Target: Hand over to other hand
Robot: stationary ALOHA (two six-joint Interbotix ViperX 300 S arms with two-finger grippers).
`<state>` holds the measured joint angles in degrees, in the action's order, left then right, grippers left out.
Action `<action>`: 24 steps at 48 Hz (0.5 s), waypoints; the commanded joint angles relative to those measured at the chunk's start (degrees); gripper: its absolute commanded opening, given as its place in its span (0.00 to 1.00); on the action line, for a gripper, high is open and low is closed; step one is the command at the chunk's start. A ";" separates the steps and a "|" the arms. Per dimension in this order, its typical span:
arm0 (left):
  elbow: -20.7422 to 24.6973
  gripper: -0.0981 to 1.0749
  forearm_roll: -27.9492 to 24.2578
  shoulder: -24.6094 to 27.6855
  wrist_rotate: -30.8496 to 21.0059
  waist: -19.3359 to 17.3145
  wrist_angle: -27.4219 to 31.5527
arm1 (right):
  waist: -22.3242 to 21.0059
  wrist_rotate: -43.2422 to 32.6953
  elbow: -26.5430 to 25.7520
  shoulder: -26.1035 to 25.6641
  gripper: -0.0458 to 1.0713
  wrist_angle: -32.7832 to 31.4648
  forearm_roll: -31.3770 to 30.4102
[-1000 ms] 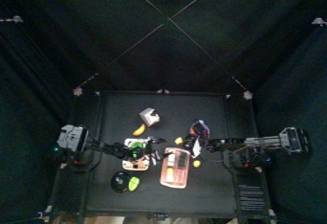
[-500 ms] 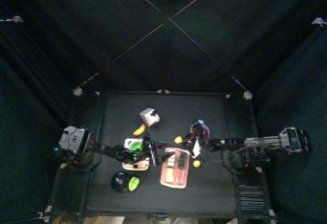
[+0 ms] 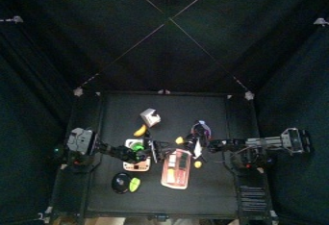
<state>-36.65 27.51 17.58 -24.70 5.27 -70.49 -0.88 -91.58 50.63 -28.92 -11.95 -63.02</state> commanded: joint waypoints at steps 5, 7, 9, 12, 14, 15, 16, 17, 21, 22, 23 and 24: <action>2.72 0.90 -0.79 -0.26 0.79 -0.44 -0.62 | -0.09 0.18 -1.23 -0.70 0.63 0.26 -0.18; 3.25 0.90 -0.79 -0.18 0.70 -0.44 -0.62 | -0.09 0.18 -1.32 -0.70 0.63 0.26 -0.09; 3.60 0.90 -0.79 0.00 0.70 -0.44 -0.62 | -0.09 0.18 -1.32 -0.70 0.63 0.26 -0.09; 3.96 0.90 -0.79 0.18 0.53 -0.44 -0.62 | -0.09 0.18 -1.32 -0.70 0.63 0.26 -0.18; 4.31 0.90 -0.70 0.18 0.35 -0.44 -0.62 | -0.18 0.18 -1.32 -0.70 0.63 0.26 -0.18; 4.48 0.90 -0.70 0.26 0.35 -0.44 -0.70 | -0.09 0.18 -1.32 -0.70 0.63 0.26 -0.18; 4.57 0.90 -0.70 0.35 0.35 -0.44 -0.62 | -0.09 0.18 -1.32 -0.70 0.63 0.26 -0.18; 4.75 0.90 -0.70 0.35 0.35 -0.44 -0.62 | -0.09 0.18 -1.41 -0.70 0.63 0.26 -0.18; 5.27 0.90 -0.26 0.70 0.26 -0.44 -0.62 | -0.18 0.18 -1.41 -0.70 0.63 0.26 -0.53; 5.36 0.90 -0.09 0.70 0.18 -0.44 -0.62 | -0.18 0.18 -1.41 -0.79 0.63 0.26 -0.62; 5.54 0.90 0.00 0.88 0.18 -0.44 -0.70 | -0.09 0.18 -1.49 -0.70 0.63 0.26 -0.79; 5.63 0.90 0.26 0.88 0.18 -0.44 -0.62 | -0.18 0.18 -1.49 -0.79 0.63 0.26 -0.88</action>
<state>-32.78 27.42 18.98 -24.43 4.92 -70.58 -0.97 -91.49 50.63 -28.92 -11.95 -63.37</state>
